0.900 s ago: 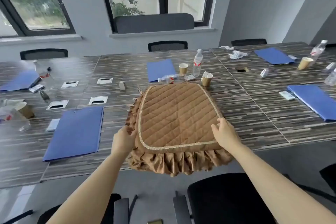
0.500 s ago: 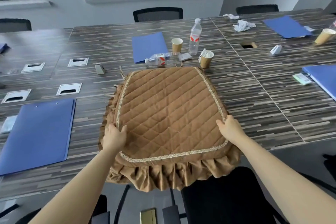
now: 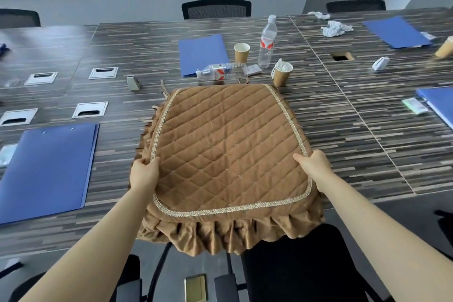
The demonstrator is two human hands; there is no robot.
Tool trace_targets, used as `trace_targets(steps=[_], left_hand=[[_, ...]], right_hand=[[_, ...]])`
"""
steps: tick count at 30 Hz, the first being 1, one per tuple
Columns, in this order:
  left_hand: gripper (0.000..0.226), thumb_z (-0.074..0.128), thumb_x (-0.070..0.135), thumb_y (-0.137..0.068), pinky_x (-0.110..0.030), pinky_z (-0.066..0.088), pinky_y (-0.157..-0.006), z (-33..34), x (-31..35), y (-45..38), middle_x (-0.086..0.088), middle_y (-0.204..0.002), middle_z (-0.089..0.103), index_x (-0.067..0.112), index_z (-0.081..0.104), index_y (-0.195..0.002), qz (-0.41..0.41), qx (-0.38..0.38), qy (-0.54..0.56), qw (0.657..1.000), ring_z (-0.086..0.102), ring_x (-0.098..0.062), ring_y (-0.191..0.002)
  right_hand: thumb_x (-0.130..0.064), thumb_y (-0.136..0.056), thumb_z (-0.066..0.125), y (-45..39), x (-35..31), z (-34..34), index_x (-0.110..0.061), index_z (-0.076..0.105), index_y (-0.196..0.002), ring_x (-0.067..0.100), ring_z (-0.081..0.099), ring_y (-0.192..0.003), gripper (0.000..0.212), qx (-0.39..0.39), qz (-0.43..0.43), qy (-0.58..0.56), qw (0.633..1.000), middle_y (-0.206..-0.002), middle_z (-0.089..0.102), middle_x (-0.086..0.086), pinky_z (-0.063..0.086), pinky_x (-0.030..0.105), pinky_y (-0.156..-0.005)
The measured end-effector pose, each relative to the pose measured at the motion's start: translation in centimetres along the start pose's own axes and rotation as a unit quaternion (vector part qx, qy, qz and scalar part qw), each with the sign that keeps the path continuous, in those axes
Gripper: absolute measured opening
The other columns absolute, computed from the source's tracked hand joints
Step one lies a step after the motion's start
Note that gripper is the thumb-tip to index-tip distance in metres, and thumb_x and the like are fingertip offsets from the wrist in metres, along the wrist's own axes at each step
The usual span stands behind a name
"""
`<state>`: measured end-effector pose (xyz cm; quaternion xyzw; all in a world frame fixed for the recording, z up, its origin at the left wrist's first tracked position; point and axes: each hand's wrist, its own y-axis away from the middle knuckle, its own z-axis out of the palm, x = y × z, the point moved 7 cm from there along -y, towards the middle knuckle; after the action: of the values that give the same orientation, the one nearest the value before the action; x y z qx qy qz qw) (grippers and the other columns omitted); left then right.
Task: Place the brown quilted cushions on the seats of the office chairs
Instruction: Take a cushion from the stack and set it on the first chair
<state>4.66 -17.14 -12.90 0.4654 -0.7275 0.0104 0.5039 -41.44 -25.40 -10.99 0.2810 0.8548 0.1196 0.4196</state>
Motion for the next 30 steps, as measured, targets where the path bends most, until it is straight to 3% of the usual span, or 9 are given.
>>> trace_targets(steps=[2, 4, 6, 11, 15, 18, 26, 30], left_hand=[[0.061, 0.07, 0.043, -0.076, -0.046, 0.051, -0.095, -0.5, 0.0, 0.8, -0.01, -0.119, 0.065, 0.009, 0.061, -0.126, -0.032, -0.003, 0.072, 0.997, 0.062, -0.033, -0.106], [0.048, 0.074, 0.032, -0.078, -0.043, 0.053, -0.092, -0.9, -0.1, 1.5, -0.012, -0.109, 0.067, 0.005, 0.065, -0.117, -0.053, -0.015, 0.128, 0.99, 0.064, -0.032, -0.099], [0.037, 0.072, 0.021, -0.085, -0.04, 0.053, -0.092, -2.1, -0.3, 2.4, -0.014, -0.11, 0.067, 0.004, 0.065, -0.117, -0.05, -0.022, 0.138, 0.989, 0.064, -0.032, -0.102], [0.039, 0.07, 0.021, -0.086, -0.046, 0.052, -0.095, -7.3, -1.9, 5.5, -0.011, -0.113, 0.067, 0.008, 0.063, -0.122, -0.04, -0.004, 0.158, 0.987, 0.064, -0.03, -0.103], [0.018, 0.068, 0.017, -0.087, -0.046, 0.054, -0.093, -14.0, -5.1, 9.3, -0.009, -0.099, 0.067, 0.013, 0.065, -0.105, -0.045, 0.028, 0.194, 0.979, 0.065, -0.031, -0.098], [0.022, 0.068, 0.017, -0.087, -0.046, 0.053, -0.094, -18.9, -8.4, 12.2, -0.009, -0.103, 0.068, 0.014, 0.066, -0.109, -0.062, 0.048, 0.232, 0.97, 0.066, -0.03, -0.1], [0.03, 0.068, 0.019, -0.088, -0.049, 0.055, -0.09, -33.7, -20.3, 22.0, -0.01, -0.109, 0.068, 0.015, 0.063, -0.117, -0.074, 0.115, 0.334, 0.933, 0.067, -0.03, -0.098], [0.024, 0.066, 0.019, -0.089, -0.049, 0.056, -0.088, -41.9, -28.3, 29.0, -0.01, -0.107, 0.07, 0.017, 0.064, -0.114, -0.072, 0.167, 0.375, 0.909, 0.069, -0.029, -0.096]], right_hand=[[-0.048, -0.077, 0.066, 0.7, 0.2, 0.0, -0.004, 0.056, -0.122, 0.035, 0.057, -0.108, 0.064, -0.006, 0.016, -0.042, 0.999, -0.12, 0.06, 0.015, 0.049, 0.045, -0.094], [-0.043, -0.084, 0.066, 1.2, 0.8, -0.1, 0.0, 0.05, -0.129, 0.036, 0.057, -0.111, 0.064, -0.011, 0.043, -0.102, 0.994, -0.122, 0.058, 0.016, 0.048, 0.047, -0.096], [-0.041, -0.084, 0.066, 1.9, 1.5, 0.1, 0.001, 0.049, -0.132, 0.037, 0.059, -0.109, 0.066, -0.025, 0.062, -0.147, 0.987, -0.125, 0.058, 0.017, 0.049, 0.051, -0.095], [-0.038, -0.092, 0.059, 6.7, 2.1, 1.2, -0.005, 0.05, -0.135, 0.036, 0.058, -0.11, 0.055, -0.033, 0.056, -0.195, 0.979, -0.128, 0.057, 0.016, 0.049, 0.051, -0.096], [-0.03, -0.097, 0.053, 13.1, -0.1, 2.4, -0.008, 0.057, -0.107, 0.027, 0.058, -0.091, 0.025, -0.075, 0.018, -0.234, 0.969, -0.104, 0.061, 0.012, 0.048, 0.035, -0.08], [-0.028, -0.096, 0.056, 17.8, -1.1, 3.3, 0.003, 0.062, -0.109, 0.027, 0.063, -0.087, 0.035, -0.111, 0.0, -0.237, 0.965, -0.101, 0.066, 0.015, 0.05, 0.032, -0.069], [-0.031, -0.09, 0.062, 32.8, -0.2, 7.8, 0.002, 0.067, -0.102, 0.029, 0.065, -0.089, 0.035, -0.164, -0.052, -0.229, 0.958, -0.099, 0.07, 0.016, 0.052, 0.035, -0.074], [-0.037, -0.082, 0.067, 42.2, 1.4, 11.9, -0.007, 0.07, -0.096, 0.029, 0.068, -0.091, 0.033, -0.209, -0.078, -0.206, 0.953, -0.101, 0.072, 0.013, 0.055, 0.041, -0.08]])
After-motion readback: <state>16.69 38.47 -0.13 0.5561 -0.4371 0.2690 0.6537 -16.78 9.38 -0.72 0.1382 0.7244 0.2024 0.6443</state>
